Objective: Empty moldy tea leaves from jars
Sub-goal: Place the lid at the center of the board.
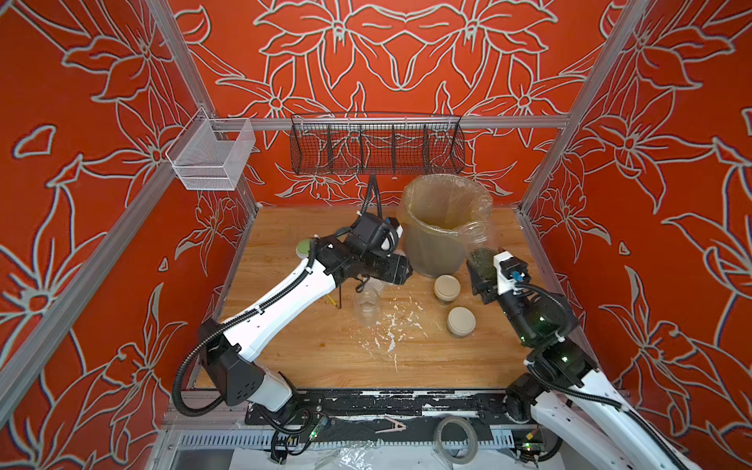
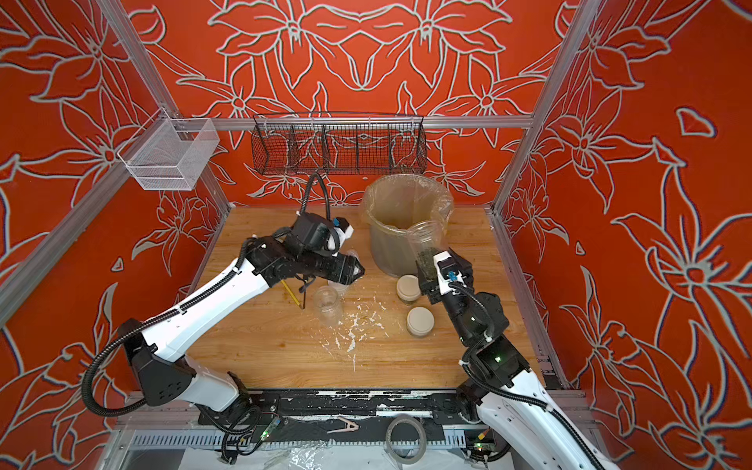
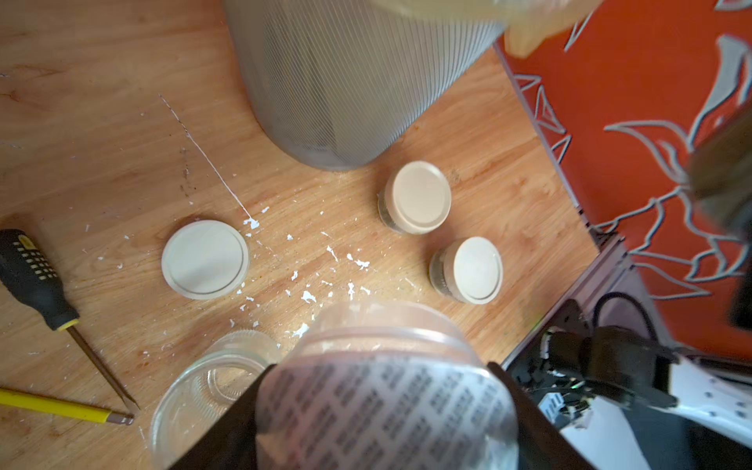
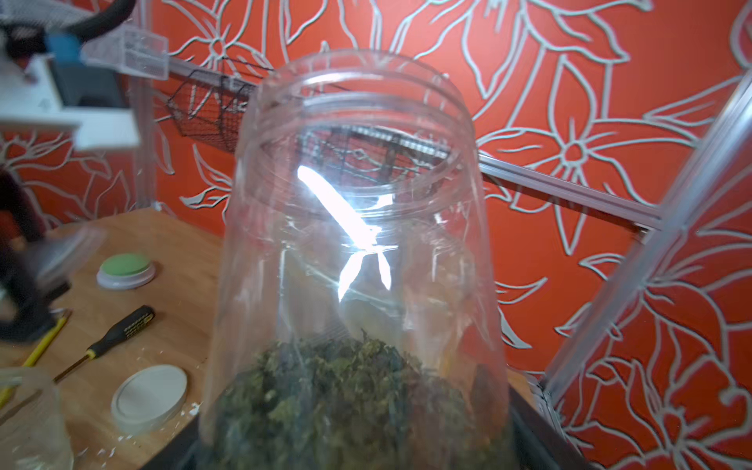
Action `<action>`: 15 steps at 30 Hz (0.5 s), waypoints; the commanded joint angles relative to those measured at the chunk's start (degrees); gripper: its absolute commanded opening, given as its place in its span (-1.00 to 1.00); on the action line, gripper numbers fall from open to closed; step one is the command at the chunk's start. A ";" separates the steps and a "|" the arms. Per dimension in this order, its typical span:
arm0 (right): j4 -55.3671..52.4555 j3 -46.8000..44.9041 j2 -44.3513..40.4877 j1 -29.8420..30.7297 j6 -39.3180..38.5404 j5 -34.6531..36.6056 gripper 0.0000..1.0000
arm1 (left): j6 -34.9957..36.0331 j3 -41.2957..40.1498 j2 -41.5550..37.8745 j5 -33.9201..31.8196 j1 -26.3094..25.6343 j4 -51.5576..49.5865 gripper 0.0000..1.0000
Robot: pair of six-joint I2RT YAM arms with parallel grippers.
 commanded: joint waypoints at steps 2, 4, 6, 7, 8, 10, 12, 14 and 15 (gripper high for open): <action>-5.74 2.83 -5.01 0.02 5.75 6.63 -0.15 | 3.37 -1.88 4.18 -6.73 -7.97 2.54 0.47; -7.63 3.40 -6.46 -0.02 6.21 6.87 -0.15 | 3.14 -2.00 7.12 -7.80 -10.36 2.04 0.48; -9.37 3.90 -7.38 0.04 6.81 6.78 -0.16 | 1.88 -1.94 10.52 -8.01 -11.78 1.93 0.47; -9.82 4.07 -7.59 0.04 6.99 6.65 -0.16 | 1.47 -1.82 11.96 -8.03 -12.24 1.85 0.47; -10.28 4.20 -7.80 -0.01 7.19 6.47 -0.16 | 0.88 -1.51 13.89 -8.58 -12.73 1.71 0.48; -10.91 4.43 -8.05 0.06 7.37 6.34 -0.16 | 0.70 -0.08 18.01 -9.63 -13.56 0.71 0.47; -11.31 4.56 -8.09 0.05 7.44 5.95 -0.16 | 0.73 2.42 22.62 -11.05 -14.12 -1.56 0.47; -11.49 4.65 -8.08 -0.02 7.44 5.65 -0.15 | 0.78 2.95 25.60 -12.32 -14.62 -1.17 0.48; -11.55 4.65 -8.10 0.01 7.27 5.51 -0.16 | 0.77 2.77 26.49 -12.71 -14.80 -0.37 0.48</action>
